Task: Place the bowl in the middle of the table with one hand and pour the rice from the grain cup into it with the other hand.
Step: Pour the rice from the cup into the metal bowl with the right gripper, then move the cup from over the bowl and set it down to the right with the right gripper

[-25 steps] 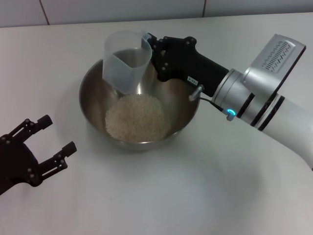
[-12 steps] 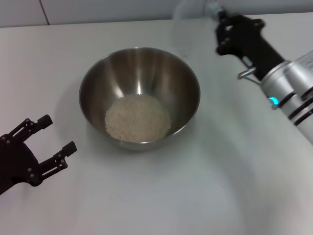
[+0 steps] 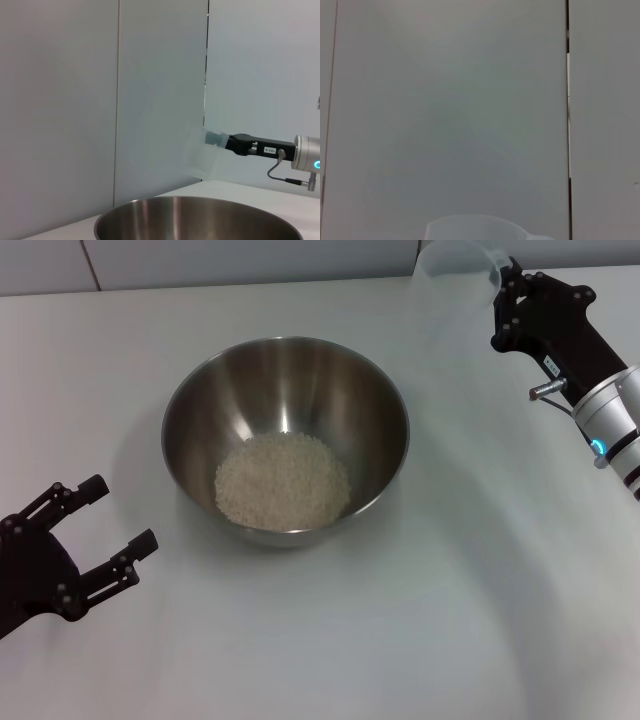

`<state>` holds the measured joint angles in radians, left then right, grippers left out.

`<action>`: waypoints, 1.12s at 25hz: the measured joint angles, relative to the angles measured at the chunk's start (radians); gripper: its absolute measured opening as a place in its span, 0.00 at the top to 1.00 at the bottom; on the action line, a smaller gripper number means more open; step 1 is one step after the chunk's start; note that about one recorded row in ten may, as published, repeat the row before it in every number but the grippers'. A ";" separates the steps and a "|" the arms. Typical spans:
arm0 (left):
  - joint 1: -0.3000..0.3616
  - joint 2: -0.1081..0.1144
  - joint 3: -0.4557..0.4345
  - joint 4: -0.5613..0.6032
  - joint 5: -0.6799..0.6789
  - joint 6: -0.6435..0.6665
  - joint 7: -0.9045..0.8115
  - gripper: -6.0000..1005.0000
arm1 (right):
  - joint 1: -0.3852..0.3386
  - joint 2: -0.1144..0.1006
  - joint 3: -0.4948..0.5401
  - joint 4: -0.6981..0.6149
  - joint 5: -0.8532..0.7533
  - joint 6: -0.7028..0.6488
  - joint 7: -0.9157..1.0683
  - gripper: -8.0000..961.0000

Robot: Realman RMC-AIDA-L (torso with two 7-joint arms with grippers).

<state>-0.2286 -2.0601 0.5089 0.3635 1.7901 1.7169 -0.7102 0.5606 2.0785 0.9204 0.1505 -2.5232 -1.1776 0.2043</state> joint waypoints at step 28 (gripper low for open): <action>0.011 0.000 0.016 0.000 0.000 0.017 0.000 0.17 | -0.043 0.012 -0.006 -0.013 0.000 0.242 0.007 0.99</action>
<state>-0.2175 -2.0599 0.5252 0.3635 1.7901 1.7339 -0.7103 0.5176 2.0903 0.9149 0.1377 -2.5234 -0.9352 0.2117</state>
